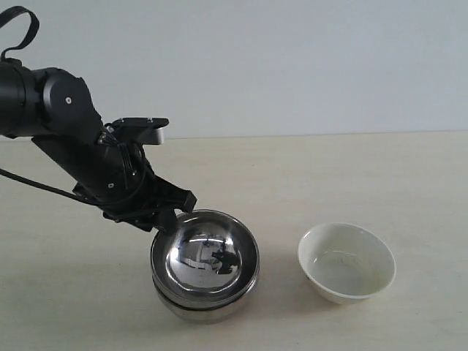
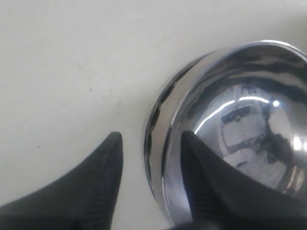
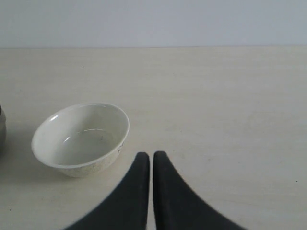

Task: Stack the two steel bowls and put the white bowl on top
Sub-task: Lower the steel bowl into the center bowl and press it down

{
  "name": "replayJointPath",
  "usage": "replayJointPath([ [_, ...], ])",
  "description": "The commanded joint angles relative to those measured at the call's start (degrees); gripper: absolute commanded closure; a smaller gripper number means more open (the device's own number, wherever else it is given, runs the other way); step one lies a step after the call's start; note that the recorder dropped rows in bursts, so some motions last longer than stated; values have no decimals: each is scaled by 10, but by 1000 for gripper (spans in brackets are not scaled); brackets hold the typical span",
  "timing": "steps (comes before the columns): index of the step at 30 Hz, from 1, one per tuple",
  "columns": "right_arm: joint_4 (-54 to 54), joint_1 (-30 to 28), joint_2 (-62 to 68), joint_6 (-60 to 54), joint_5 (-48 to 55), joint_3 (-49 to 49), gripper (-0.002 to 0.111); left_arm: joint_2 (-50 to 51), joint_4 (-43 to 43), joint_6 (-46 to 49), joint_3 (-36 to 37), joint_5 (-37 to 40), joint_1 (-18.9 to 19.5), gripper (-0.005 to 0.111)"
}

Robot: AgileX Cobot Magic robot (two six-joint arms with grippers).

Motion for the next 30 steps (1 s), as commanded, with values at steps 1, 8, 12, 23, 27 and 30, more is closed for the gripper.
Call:
replayJointPath([
  [1,-4,-2,-3,0,-2,3,108,-12,30,-6,-5,8,-1,70],
  [8,-4,-2,-3,0,-2,3,108,-2,38,-6,-2,17,-1,81],
  [12,-4,-2,-3,0,-2,3,108,-1,35,-6,-2,9,-1,81],
  [23,-4,-2,-3,0,-2,3,108,7,27,-6,-2,9,-1,81],
  [27,-4,-2,-3,0,-2,3,108,16,20,-6,-2,9,-1,81],
  [30,-4,-2,-3,0,-2,3,108,17,20,-3,-2,9,-1,81],
])
